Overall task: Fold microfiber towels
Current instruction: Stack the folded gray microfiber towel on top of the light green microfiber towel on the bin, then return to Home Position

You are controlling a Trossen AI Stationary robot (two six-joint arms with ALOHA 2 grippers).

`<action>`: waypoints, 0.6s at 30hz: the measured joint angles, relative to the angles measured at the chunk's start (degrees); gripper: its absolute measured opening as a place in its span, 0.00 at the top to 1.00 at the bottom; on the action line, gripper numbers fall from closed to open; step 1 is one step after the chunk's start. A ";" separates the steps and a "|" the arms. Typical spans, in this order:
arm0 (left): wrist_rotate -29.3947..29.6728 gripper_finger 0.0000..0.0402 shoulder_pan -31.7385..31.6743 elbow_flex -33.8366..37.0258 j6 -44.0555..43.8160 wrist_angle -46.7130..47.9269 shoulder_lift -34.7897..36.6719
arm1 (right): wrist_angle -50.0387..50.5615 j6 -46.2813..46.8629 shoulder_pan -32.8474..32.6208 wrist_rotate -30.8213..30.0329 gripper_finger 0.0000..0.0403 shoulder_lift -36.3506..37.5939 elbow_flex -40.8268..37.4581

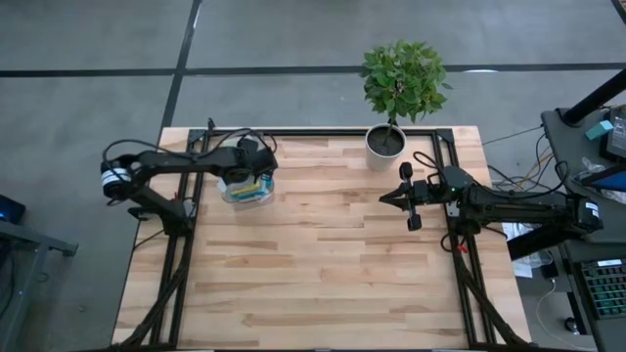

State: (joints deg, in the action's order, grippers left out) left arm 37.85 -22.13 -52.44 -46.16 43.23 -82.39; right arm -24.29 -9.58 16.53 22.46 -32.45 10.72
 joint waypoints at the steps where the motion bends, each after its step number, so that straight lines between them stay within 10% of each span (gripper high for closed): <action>1: 0.00 0.73 0.00 -0.34 0.06 0.53 0.31 | 0.00 0.00 -0.02 -0.02 0.98 -0.02 0.00; 18: -0.05 0.83 3.01 -6.28 8.03 5.88 3.93 | 0.44 -0.67 -0.02 0.00 0.98 0.00 -0.03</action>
State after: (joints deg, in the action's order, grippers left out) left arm 37.80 -19.12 -58.73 -38.12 49.11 -78.46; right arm -23.85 -10.25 16.51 22.45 -32.45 10.70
